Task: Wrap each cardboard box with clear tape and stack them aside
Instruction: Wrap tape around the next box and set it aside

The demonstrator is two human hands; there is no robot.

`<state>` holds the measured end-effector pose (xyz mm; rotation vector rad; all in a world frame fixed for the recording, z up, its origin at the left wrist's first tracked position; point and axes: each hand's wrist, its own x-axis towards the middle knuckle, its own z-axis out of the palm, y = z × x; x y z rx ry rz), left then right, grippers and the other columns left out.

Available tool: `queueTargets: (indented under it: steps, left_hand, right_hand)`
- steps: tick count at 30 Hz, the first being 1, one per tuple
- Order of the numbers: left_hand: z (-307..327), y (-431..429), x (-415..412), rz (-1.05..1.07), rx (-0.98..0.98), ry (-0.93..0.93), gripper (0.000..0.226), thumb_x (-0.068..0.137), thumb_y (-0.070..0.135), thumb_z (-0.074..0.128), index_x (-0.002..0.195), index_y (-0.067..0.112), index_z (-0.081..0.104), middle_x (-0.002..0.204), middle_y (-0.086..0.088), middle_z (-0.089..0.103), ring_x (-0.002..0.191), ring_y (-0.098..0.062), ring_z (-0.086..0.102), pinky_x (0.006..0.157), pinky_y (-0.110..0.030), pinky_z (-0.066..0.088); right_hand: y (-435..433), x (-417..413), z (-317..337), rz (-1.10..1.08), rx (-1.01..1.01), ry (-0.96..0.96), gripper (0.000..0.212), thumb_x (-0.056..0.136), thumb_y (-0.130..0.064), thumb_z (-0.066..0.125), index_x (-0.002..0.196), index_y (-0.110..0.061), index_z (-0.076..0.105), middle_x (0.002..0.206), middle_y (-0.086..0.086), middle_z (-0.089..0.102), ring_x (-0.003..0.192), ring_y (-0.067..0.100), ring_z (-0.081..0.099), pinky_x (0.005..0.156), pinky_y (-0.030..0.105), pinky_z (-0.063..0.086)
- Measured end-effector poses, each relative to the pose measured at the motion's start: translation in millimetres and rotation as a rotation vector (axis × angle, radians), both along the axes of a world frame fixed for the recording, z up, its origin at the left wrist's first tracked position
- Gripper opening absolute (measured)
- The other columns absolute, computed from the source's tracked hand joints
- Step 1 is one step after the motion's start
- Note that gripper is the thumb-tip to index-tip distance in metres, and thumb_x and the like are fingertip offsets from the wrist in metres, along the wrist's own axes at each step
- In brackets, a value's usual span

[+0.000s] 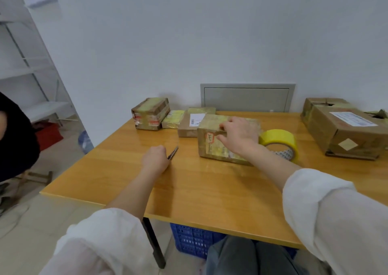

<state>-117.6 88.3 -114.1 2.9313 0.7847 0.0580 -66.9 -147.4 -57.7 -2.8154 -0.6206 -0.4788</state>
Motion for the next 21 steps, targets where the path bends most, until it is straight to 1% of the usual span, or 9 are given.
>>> queueTargets:
  steps: [3,6,8,11,13,15,17,19,21]
  left_hand:
    - [10.4,-10.5,6.4,-0.039,0.022,-0.019,0.027,0.091,0.029,0.060,0.110,0.010,0.061,0.098,-0.006,0.060,0.089,-0.024,0.058,0.066,-0.032,0.048]
    - [38.5,-42.7,18.6,-0.217,0.063,-0.347,0.034,0.098,0.030,0.048,0.127,0.014,0.057,0.124,-0.007,0.054,0.116,-0.025,0.049,0.083,-0.037,0.046]
    - [56.6,-75.0,26.1,-0.405,0.048,-0.503,0.041,0.098,0.035,0.046,0.135,0.018,0.049,0.134,-0.004,0.049,0.125,-0.023,0.044,0.093,-0.038,0.043]
    - [62.5,-113.8,42.1,-0.496,-0.125,-0.402,0.058,0.096,0.048,0.043,0.145,0.017,0.036,0.150,-0.007,0.037,0.137,-0.026,0.035,0.109,-0.043,0.034]
    - [56.2,-120.8,53.2,-0.406,-0.256,-0.341,0.060,0.097,0.049,0.040,0.148,0.018,0.031,0.150,-0.013,0.035,0.133,-0.032,0.040,0.108,-0.047,0.036]
    - [52.8,-116.4,60.1,-0.319,-0.274,-0.289,0.060,0.097,0.047,0.041,0.147,0.016,0.030,0.145,-0.015,0.043,0.127,-0.033,0.046,0.103,-0.044,0.040]
    - [55.9,-108.5,62.2,-0.274,-0.309,-0.240,0.061,0.096,0.046,0.044,0.146,0.013,0.032,0.141,-0.011,0.048,0.125,-0.030,0.048,0.098,-0.041,0.043]
    - [59.7,-101.1,64.4,-0.257,-0.316,-0.191,0.058,0.095,0.047,0.045,0.141,0.012,0.037,0.132,-0.010,0.055,0.115,-0.029,0.054,0.092,-0.040,0.048]
    - [64.3,-99.8,66.4,-0.248,-0.256,-0.130,0.055,0.095,0.046,0.043,0.137,0.011,0.041,0.126,-0.011,0.058,0.108,-0.028,0.057,0.090,-0.041,0.050]
  right_hand:
    - [-4.2,0.1,4.8,0.030,0.003,0.041,0.042,0.093,-0.046,0.054,0.129,-0.026,0.056,0.125,0.001,0.054,0.118,0.023,0.048,0.092,0.037,0.045]
    - [-21.5,3.9,12.9,0.037,0.094,0.097,0.043,0.091,-0.036,0.055,0.133,-0.026,0.052,0.131,0.001,0.053,0.121,0.023,0.048,0.097,0.039,0.045]
    - [-41.1,9.6,16.6,-0.005,0.138,0.104,0.049,0.087,-0.035,0.058,0.134,-0.025,0.050,0.135,0.003,0.050,0.126,0.024,0.044,0.102,0.041,0.041]
    - [-71.8,14.1,18.6,-0.078,0.129,0.132,0.070,0.078,-0.049,0.066,0.139,-0.025,0.042,0.140,0.004,0.045,0.129,0.025,0.041,0.105,0.044,0.040]
    - [-91.0,15.8,15.6,-0.136,0.117,0.206,0.087,0.071,-0.058,0.072,0.143,-0.025,0.037,0.144,0.006,0.041,0.131,0.027,0.039,0.105,0.046,0.040]
    - [-110.4,19.0,8.3,-0.183,0.094,0.307,0.095,0.067,-0.059,0.076,0.145,-0.024,0.033,0.145,0.009,0.039,0.131,0.030,0.039,0.104,0.045,0.040]
    - [-125.6,22.7,-0.1,-0.173,0.099,0.384,0.088,0.072,-0.050,0.077,0.144,-0.022,0.035,0.142,0.010,0.044,0.127,0.029,0.044,0.099,0.040,0.043]
    - [-134.1,25.6,-4.0,-0.140,0.161,0.386,0.074,0.078,-0.037,0.075,0.141,-0.022,0.040,0.141,0.008,0.048,0.125,0.027,0.048,0.094,0.035,0.044]
    - [-136.4,28.4,-1.5,-0.111,0.187,0.373,0.070,0.080,-0.032,0.075,0.142,-0.023,0.043,0.143,0.005,0.048,0.127,0.026,0.047,0.094,0.034,0.043]
